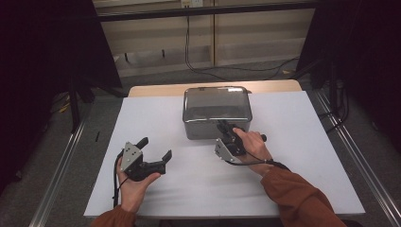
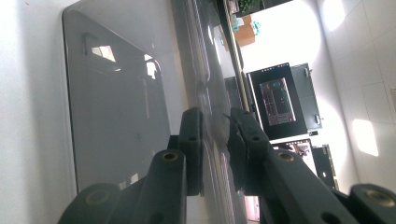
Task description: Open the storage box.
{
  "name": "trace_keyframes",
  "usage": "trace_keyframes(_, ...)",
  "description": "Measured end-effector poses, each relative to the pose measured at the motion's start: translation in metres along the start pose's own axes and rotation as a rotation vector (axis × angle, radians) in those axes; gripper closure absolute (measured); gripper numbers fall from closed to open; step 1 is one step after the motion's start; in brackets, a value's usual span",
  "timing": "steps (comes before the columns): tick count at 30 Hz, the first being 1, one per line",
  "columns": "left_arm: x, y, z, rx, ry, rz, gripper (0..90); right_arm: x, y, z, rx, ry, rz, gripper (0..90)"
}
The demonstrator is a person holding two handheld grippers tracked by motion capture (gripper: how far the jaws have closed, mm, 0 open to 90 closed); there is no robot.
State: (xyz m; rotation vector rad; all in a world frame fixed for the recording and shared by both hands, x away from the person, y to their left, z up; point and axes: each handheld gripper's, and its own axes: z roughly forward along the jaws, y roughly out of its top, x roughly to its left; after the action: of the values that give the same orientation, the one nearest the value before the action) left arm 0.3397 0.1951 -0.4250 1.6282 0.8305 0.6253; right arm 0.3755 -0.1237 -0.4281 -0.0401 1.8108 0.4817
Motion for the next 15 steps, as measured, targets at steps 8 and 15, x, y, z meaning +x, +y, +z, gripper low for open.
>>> trace_keyframes(8,0.001,0.005,0.01,0.007,-0.031,-0.009,2.1,-0.002,0.001,0.0,-0.001,-0.002,0.003,76.4)
trace_keyframes(15,0.001,0.01,0.024,0.022,-0.04,0.014,2.8,-0.003,0.001,0.0,-0.004,-0.004,0.012,76.3)
